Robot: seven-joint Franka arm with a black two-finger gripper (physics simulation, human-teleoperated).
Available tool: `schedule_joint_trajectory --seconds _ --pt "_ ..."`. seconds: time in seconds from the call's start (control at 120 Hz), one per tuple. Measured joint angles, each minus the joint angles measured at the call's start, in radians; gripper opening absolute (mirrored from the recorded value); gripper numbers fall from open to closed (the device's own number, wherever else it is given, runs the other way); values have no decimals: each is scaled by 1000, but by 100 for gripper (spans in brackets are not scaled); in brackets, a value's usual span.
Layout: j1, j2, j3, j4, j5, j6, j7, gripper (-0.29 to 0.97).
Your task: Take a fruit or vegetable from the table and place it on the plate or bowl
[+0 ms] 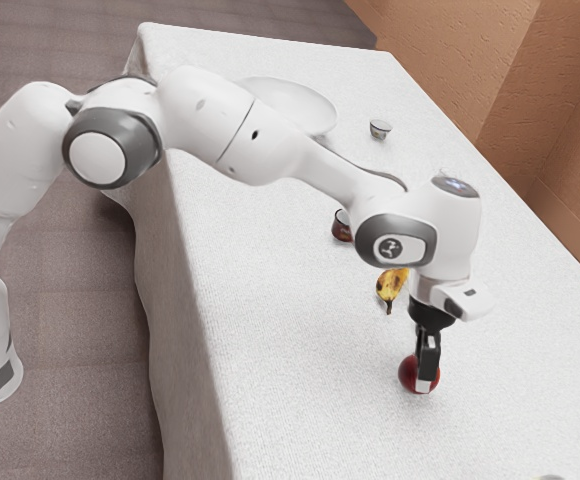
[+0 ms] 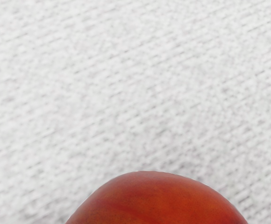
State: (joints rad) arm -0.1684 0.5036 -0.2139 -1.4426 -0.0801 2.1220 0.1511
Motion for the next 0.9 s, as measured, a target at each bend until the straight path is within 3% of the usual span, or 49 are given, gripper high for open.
schedule_joint_trajectory --seconds 0.092,0.25,0.467,0.633,0.9 --pt "2 42 3 18 7 45 1 65" --pt "4 64 16 42 50 85 0 35" --pt "1 49 78 197 129 -142 -11 20" --pt "0 -144 258 143 156 -287 -17 21" --pt "1 -539 496 -177 246 -368 -51 20"
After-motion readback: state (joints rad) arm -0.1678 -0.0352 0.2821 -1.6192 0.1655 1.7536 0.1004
